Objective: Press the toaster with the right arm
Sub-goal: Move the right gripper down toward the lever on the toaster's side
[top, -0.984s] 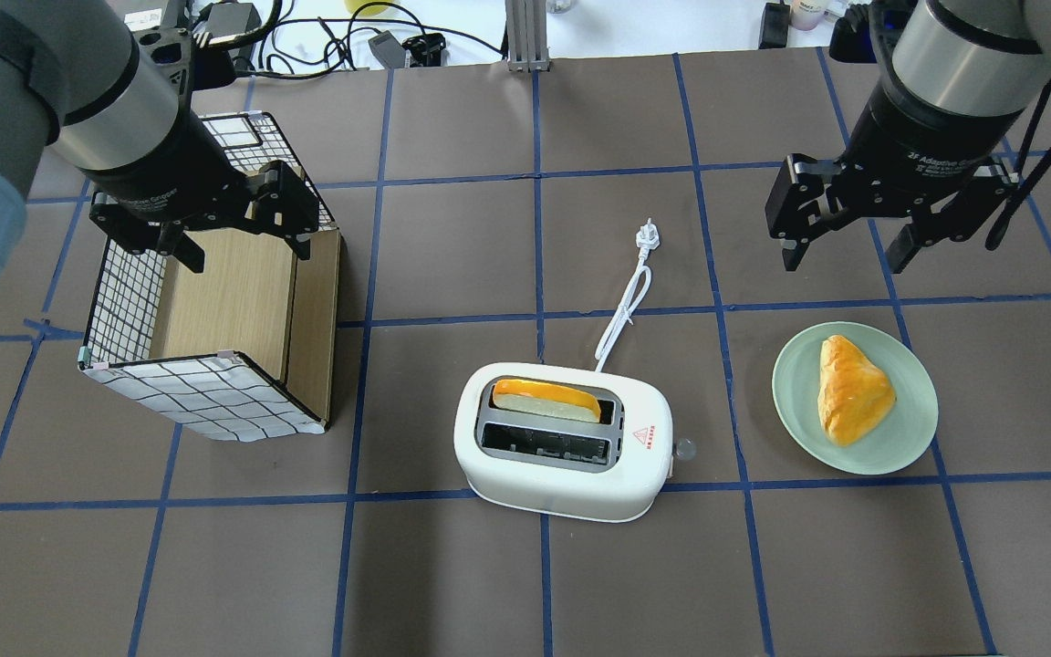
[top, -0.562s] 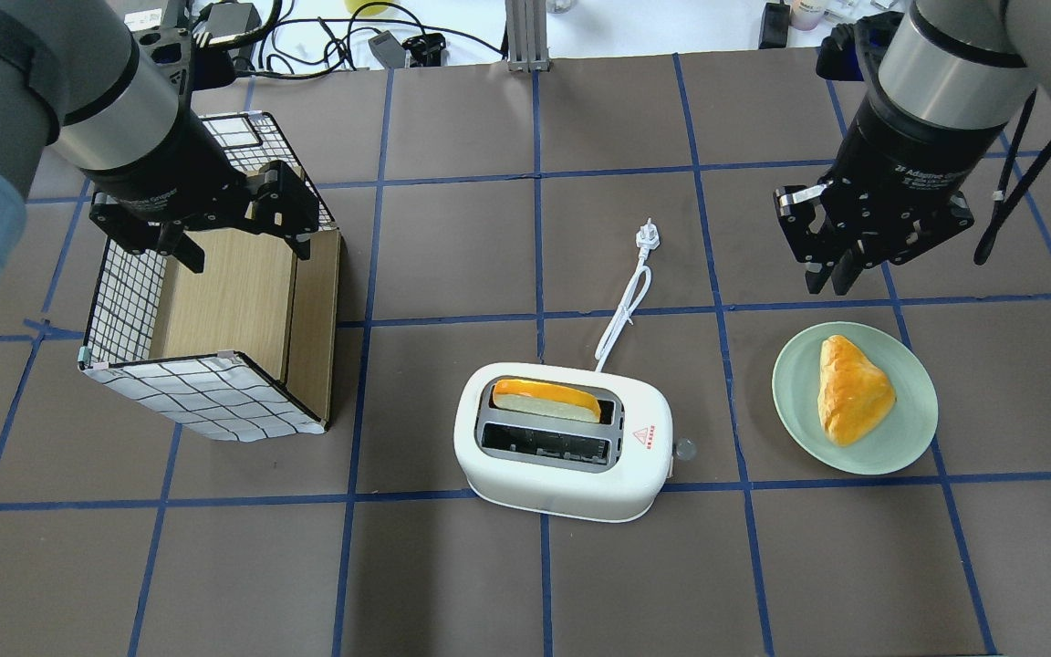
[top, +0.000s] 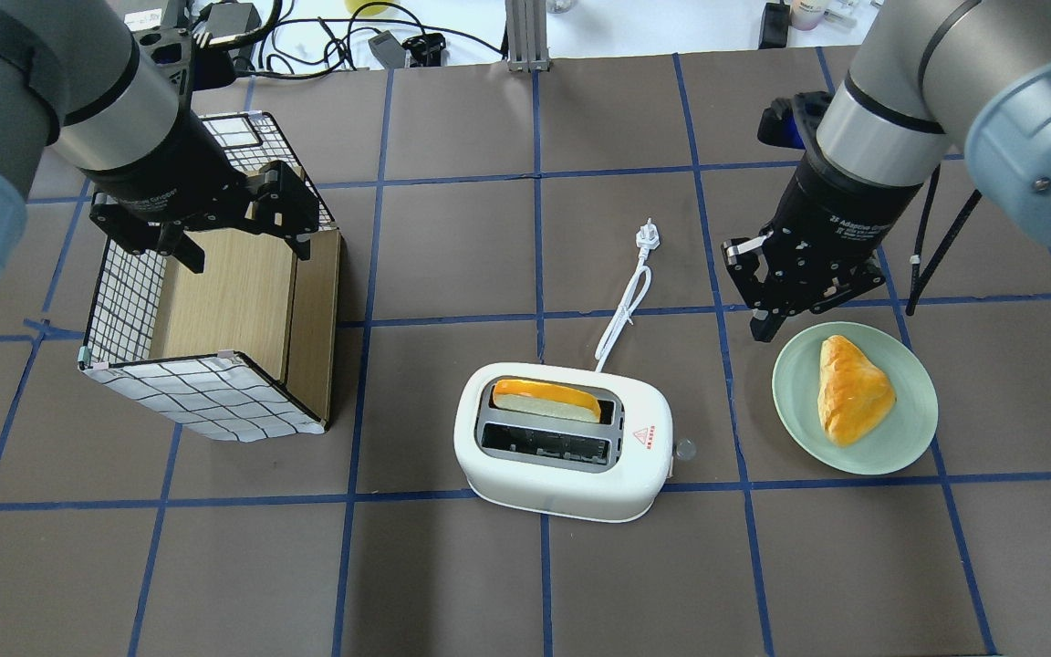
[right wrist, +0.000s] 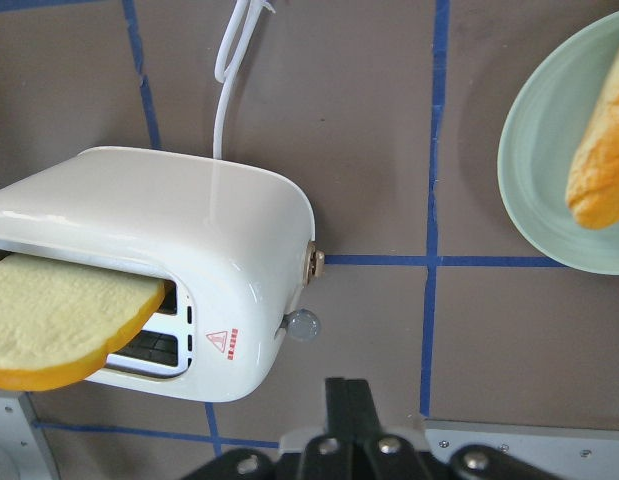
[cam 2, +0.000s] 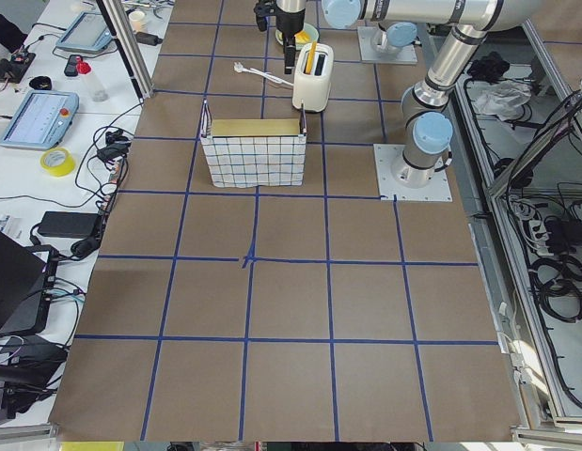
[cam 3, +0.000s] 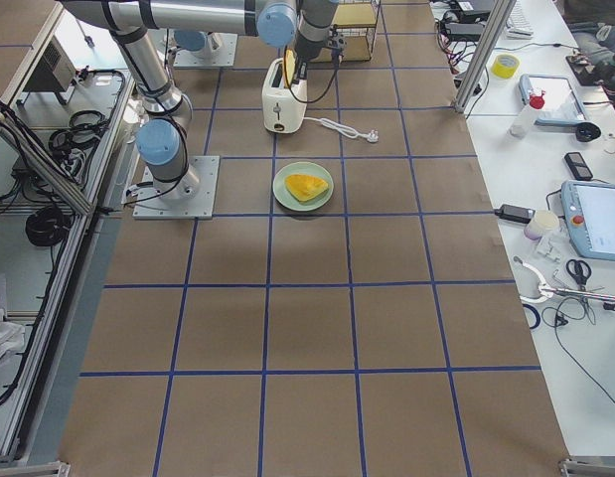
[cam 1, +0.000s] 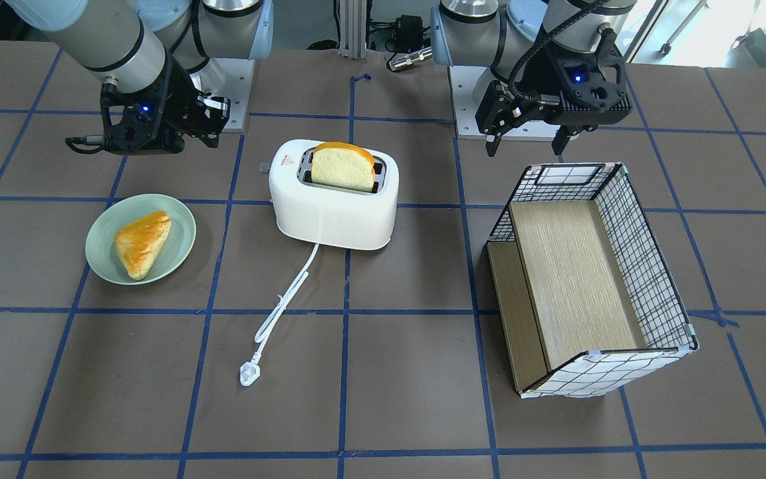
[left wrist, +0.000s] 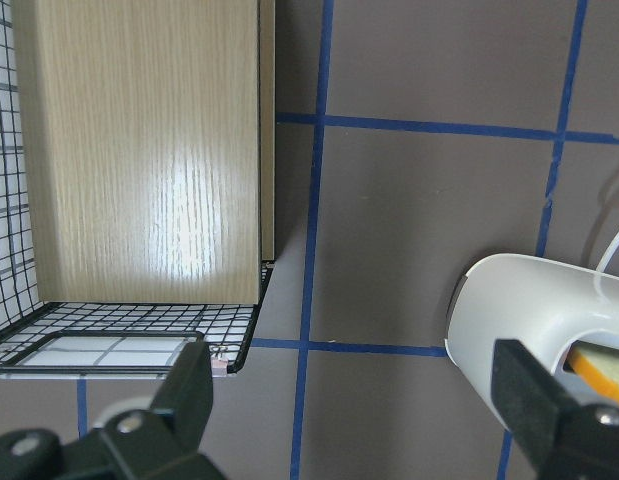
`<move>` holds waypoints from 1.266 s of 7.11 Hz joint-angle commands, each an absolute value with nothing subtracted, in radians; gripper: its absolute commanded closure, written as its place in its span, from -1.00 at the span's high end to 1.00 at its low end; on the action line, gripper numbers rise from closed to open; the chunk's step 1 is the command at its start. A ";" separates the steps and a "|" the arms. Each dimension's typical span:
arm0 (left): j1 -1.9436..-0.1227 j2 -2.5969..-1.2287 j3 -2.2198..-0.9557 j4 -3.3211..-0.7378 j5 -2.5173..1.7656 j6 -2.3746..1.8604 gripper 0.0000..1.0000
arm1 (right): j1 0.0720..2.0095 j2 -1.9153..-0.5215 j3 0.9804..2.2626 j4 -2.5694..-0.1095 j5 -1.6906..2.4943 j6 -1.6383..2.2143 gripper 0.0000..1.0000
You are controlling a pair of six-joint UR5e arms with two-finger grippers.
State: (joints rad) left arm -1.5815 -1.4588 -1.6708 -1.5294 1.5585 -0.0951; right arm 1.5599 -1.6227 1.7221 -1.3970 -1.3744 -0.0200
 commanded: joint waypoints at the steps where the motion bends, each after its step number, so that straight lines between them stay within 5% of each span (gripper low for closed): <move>1: -1.582 -1.459 -1.671 -1.529 1.559 -0.095 1.00 | 1.559 -1.592 1.804 -1.475 -1.315 -0.072 -1.00; 9: -1.582 -1.459 -1.672 -1.529 1.559 -0.095 1.00 | 1.508 -1.580 2.017 -1.611 -1.183 -0.092 -1.00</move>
State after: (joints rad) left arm -1.5815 -1.4588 -1.6707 -1.5294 1.5585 -0.0951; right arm 1.5139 -1.5800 2.0017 -1.6096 -1.1849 -0.0858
